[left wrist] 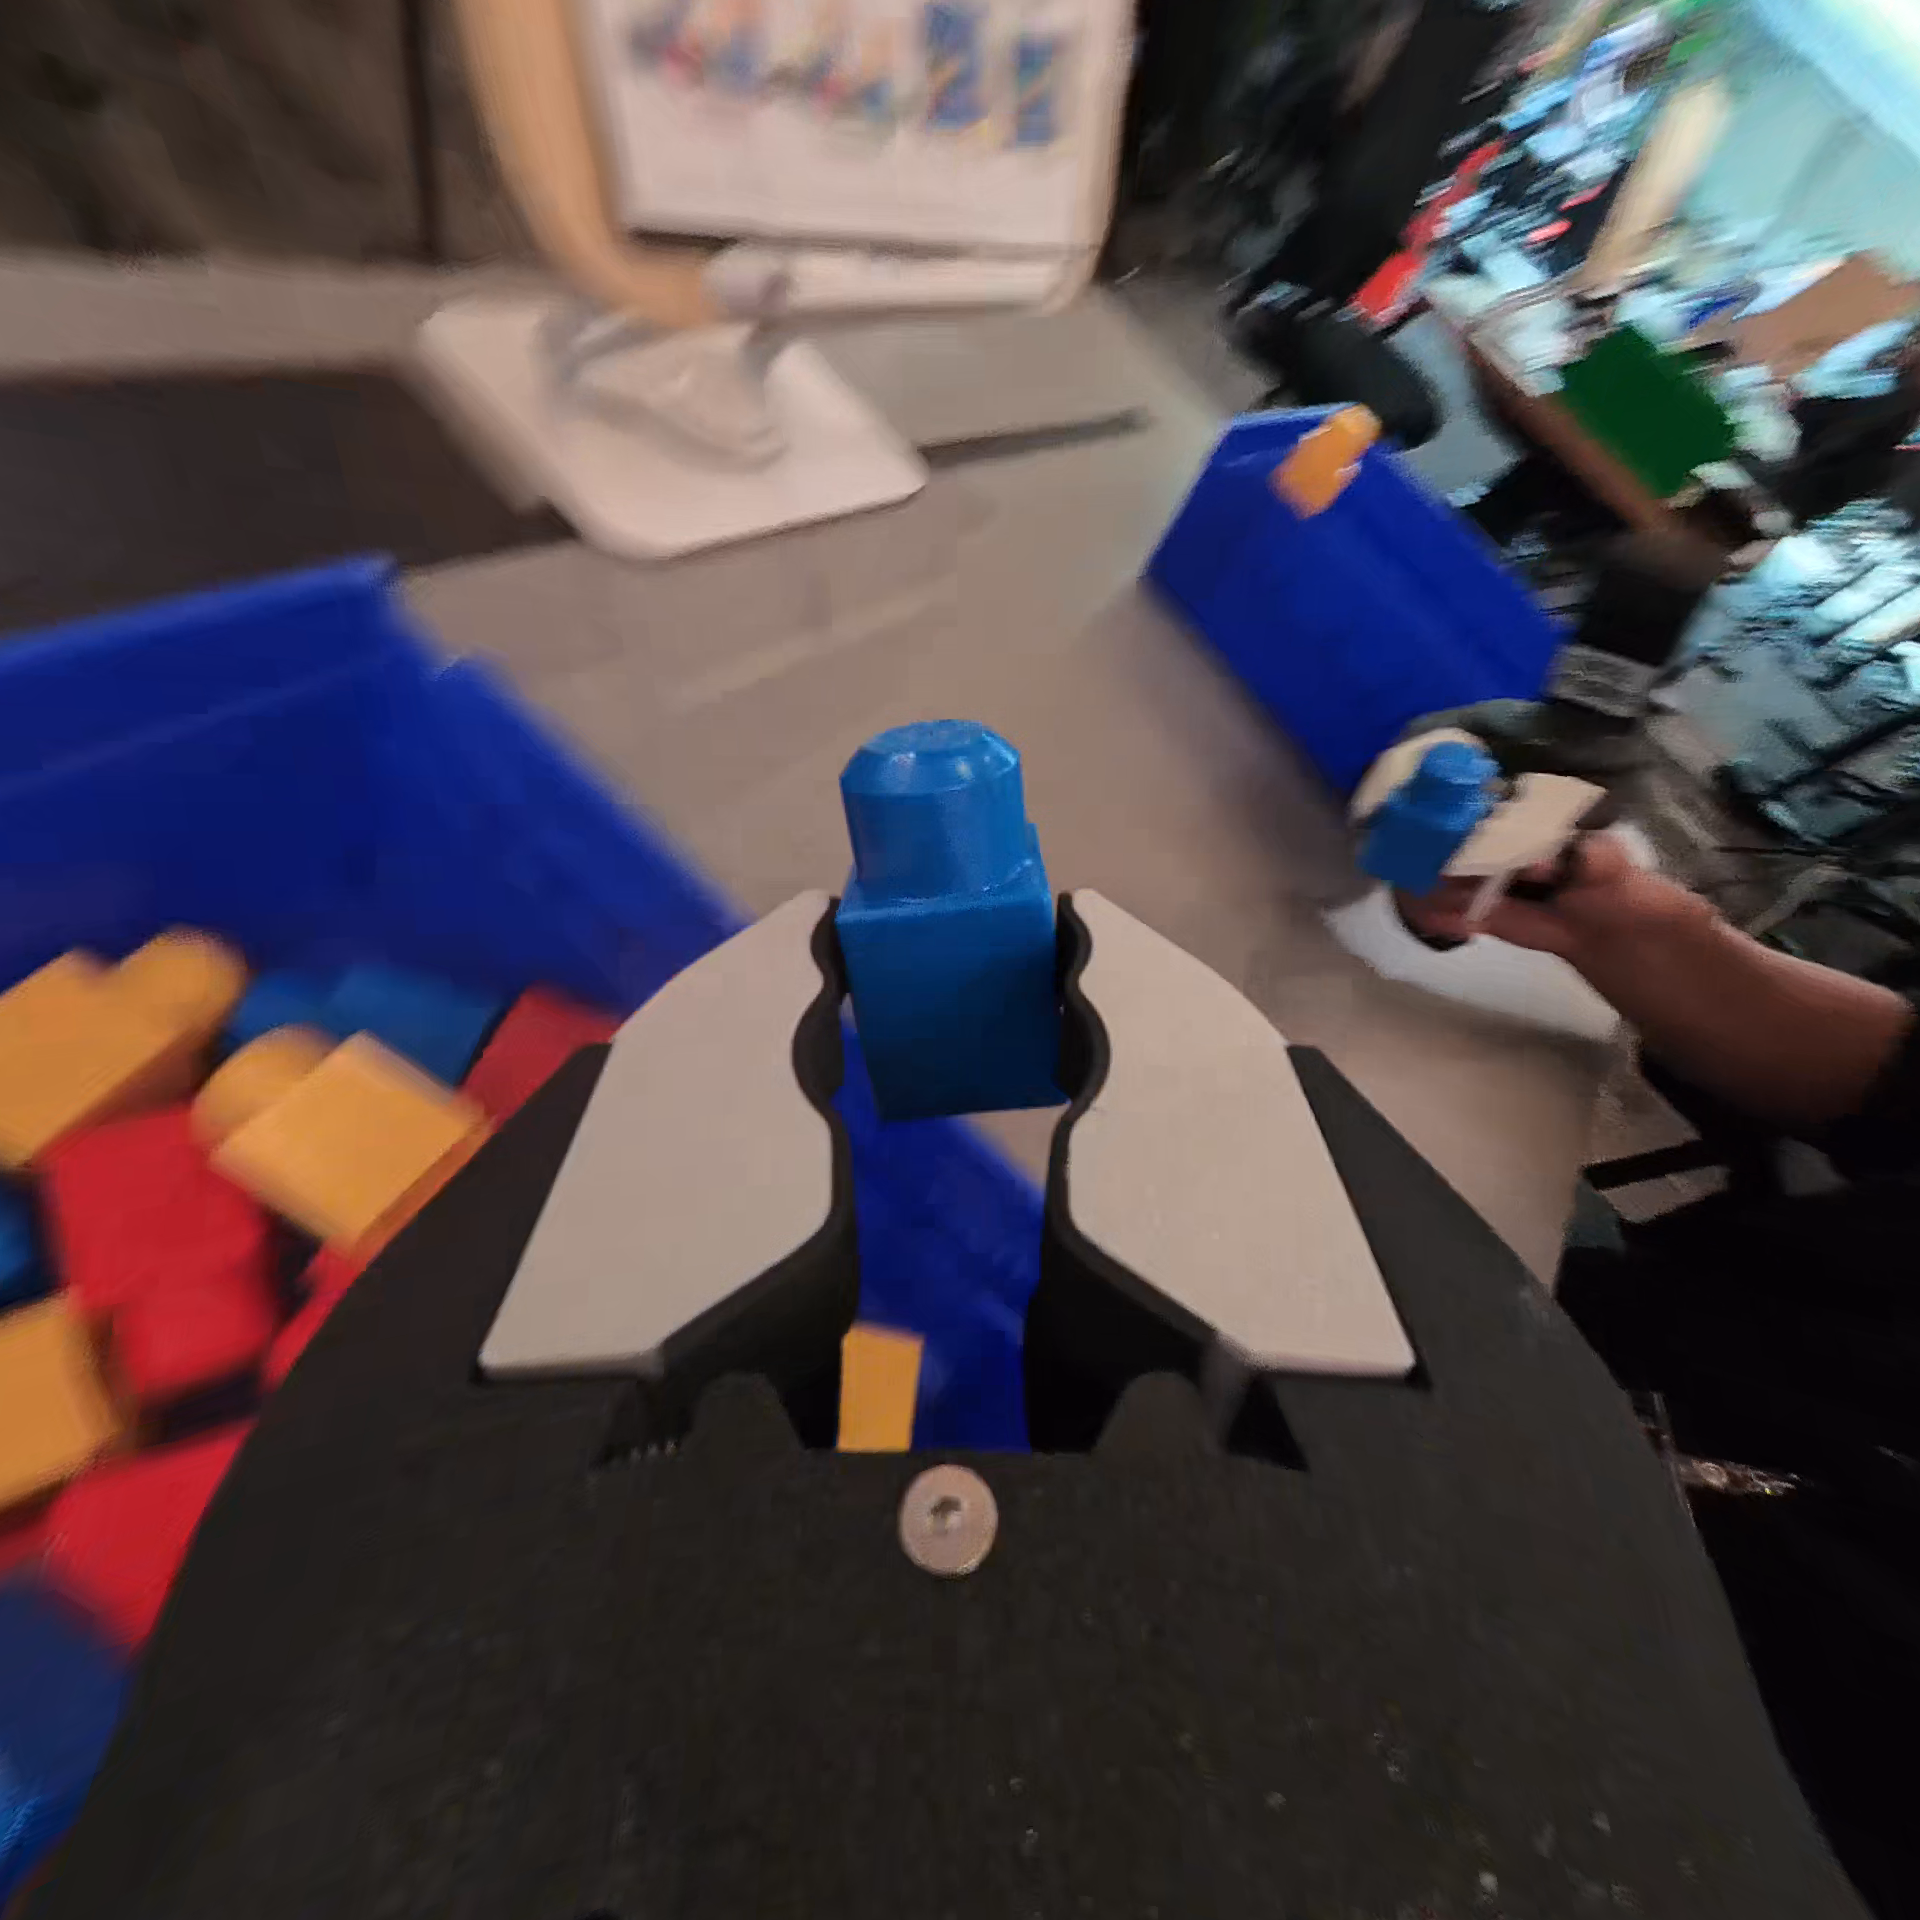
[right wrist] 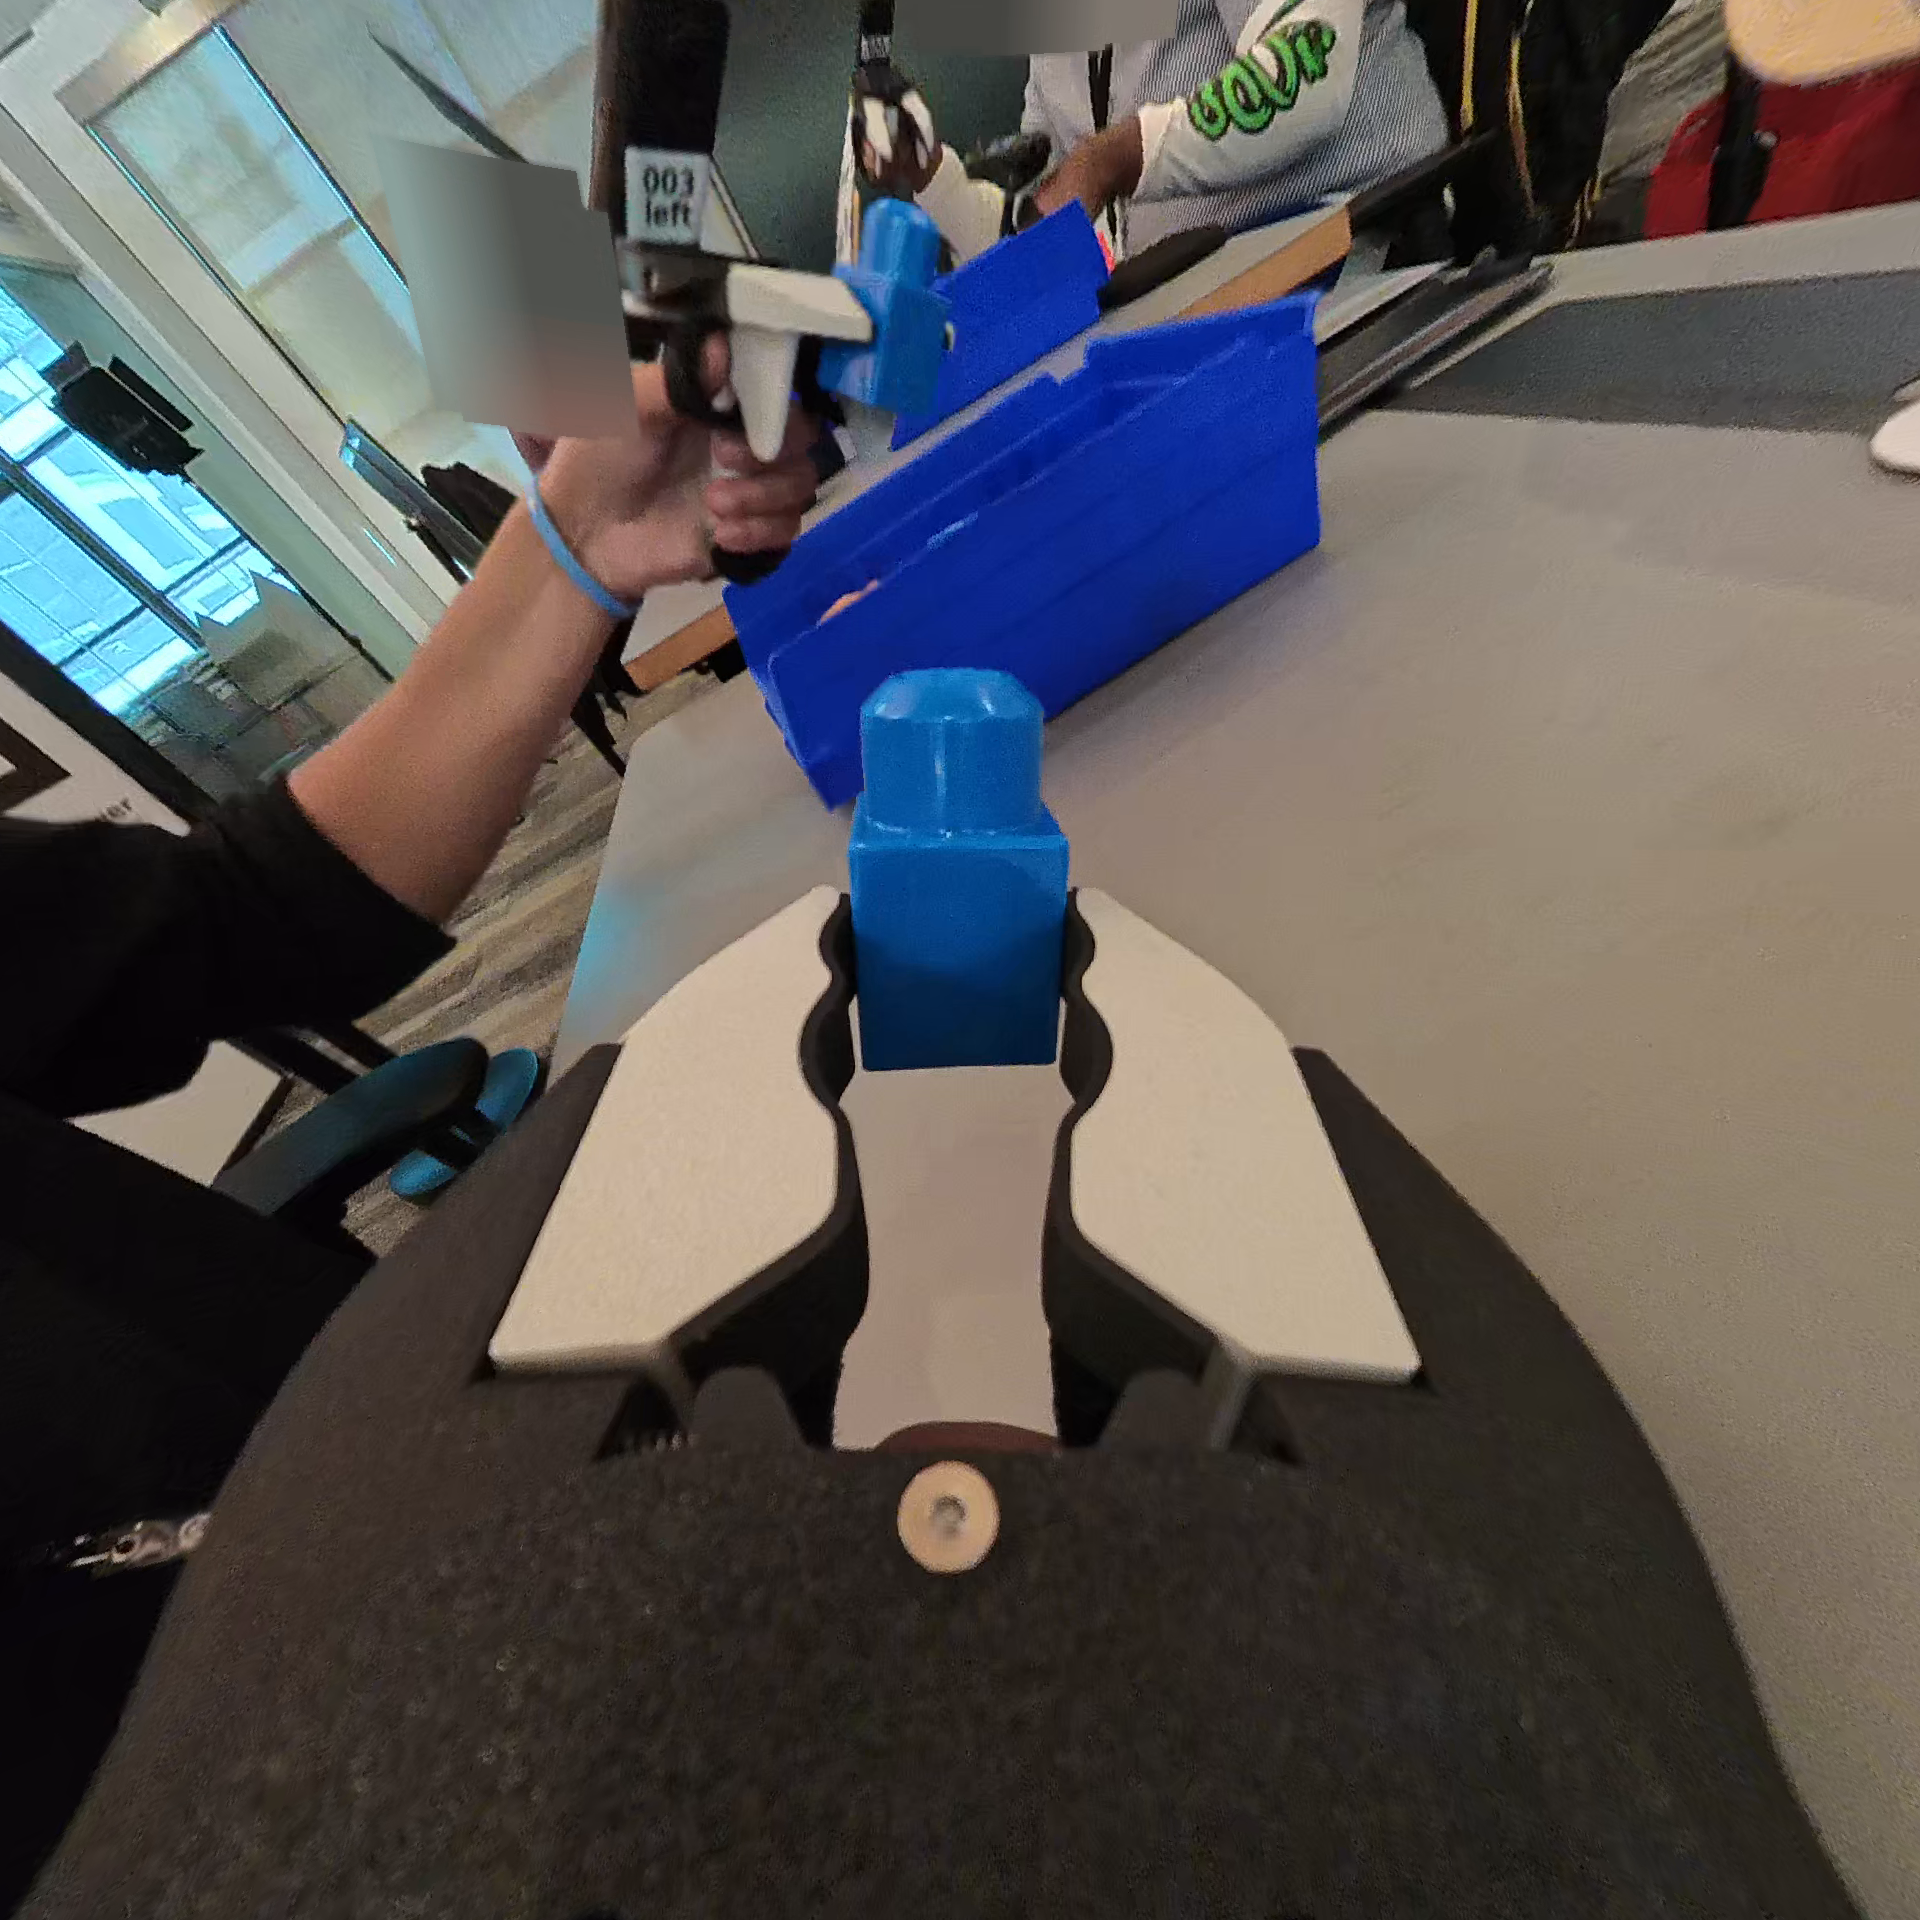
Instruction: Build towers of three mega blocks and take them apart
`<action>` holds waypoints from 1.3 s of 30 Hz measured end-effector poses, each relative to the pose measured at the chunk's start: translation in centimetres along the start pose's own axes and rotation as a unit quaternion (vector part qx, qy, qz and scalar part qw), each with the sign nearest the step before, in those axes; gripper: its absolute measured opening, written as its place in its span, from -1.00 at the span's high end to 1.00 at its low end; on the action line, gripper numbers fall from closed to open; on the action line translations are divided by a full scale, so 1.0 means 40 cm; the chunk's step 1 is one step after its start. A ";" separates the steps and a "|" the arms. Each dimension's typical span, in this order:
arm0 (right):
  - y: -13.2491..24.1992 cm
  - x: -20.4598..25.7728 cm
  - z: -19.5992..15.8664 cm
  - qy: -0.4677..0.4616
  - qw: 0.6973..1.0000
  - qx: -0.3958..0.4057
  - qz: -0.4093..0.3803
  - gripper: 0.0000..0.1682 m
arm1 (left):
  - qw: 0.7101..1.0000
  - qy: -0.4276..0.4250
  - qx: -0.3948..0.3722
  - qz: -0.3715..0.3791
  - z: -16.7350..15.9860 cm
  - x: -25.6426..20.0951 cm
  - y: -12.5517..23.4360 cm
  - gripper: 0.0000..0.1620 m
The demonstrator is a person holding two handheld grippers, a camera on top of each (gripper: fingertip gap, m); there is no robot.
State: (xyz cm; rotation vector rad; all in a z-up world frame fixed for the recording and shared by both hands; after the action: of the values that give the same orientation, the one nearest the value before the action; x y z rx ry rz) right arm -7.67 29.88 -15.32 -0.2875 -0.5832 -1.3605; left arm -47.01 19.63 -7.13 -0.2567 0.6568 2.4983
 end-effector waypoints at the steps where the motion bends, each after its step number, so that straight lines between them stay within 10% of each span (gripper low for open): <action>1: -0.003 -0.004 0.018 0.002 1.000 -0.005 0.003 0.57 | 0.999 -0.024 -0.023 -0.026 0.013 -0.027 -0.021 0.54; 10: -0.062 -0.024 0.112 -0.005 0.997 -0.015 0.082 0.57 | 0.947 -0.145 -0.208 -0.195 0.142 -0.267 -0.270 0.54; 17: -0.079 -0.015 0.141 -0.003 0.994 -0.044 0.100 0.57 | 0.941 -0.083 -0.187 -0.270 0.182 -0.316 -0.396 0.54; 39: -0.074 -0.020 0.176 -0.016 0.990 -0.089 0.112 0.57 | 0.947 -0.067 -0.138 -0.283 0.145 -0.321 -0.453 0.54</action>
State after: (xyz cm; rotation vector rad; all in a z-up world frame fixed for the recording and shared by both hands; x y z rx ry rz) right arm -12.20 33.58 -10.33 -0.5062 -0.4418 -1.1932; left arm -26.63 30.07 -5.43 -0.3208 0.1387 2.0153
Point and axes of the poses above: each gripper's, where its closed fingertips meet, y back along the fingers, z out of its top, x = y × z across the jaws, the point moved 9 cm from there along y, back along the fingers, and after that the axes turned 7 degrees about -y, right-handed, at the moved point
